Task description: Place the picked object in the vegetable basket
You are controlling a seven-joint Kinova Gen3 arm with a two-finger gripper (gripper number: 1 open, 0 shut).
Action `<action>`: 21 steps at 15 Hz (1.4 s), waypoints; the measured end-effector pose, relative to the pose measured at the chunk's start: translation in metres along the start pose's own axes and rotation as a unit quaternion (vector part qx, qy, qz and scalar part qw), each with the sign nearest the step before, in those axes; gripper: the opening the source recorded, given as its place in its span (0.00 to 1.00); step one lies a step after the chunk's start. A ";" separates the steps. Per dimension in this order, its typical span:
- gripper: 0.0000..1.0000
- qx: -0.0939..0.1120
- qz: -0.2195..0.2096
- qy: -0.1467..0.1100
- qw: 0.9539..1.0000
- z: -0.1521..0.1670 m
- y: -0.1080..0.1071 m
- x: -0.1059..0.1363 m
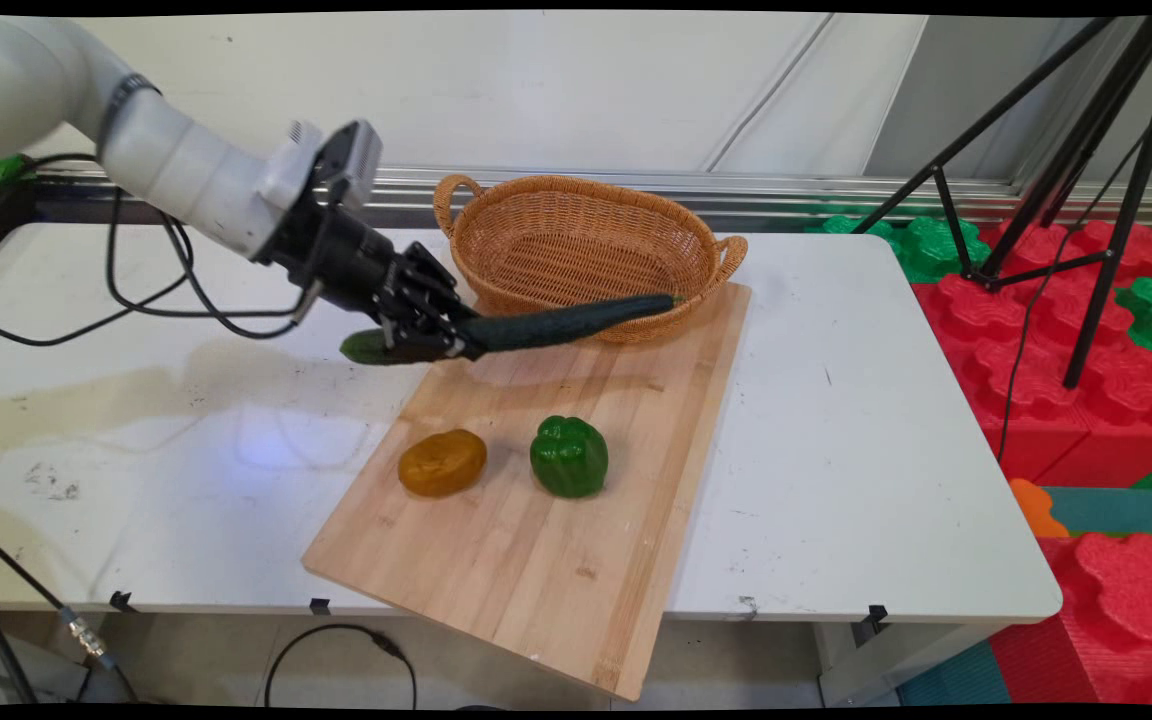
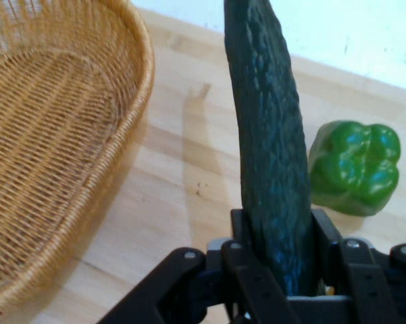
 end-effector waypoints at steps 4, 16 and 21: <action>0.00 0.008 0.000 0.024 1.000 -0.029 -0.006 0.006; 0.00 0.074 0.025 0.068 0.995 -0.059 -0.066 0.022; 0.00 0.090 0.033 0.061 0.994 -0.028 -0.100 0.028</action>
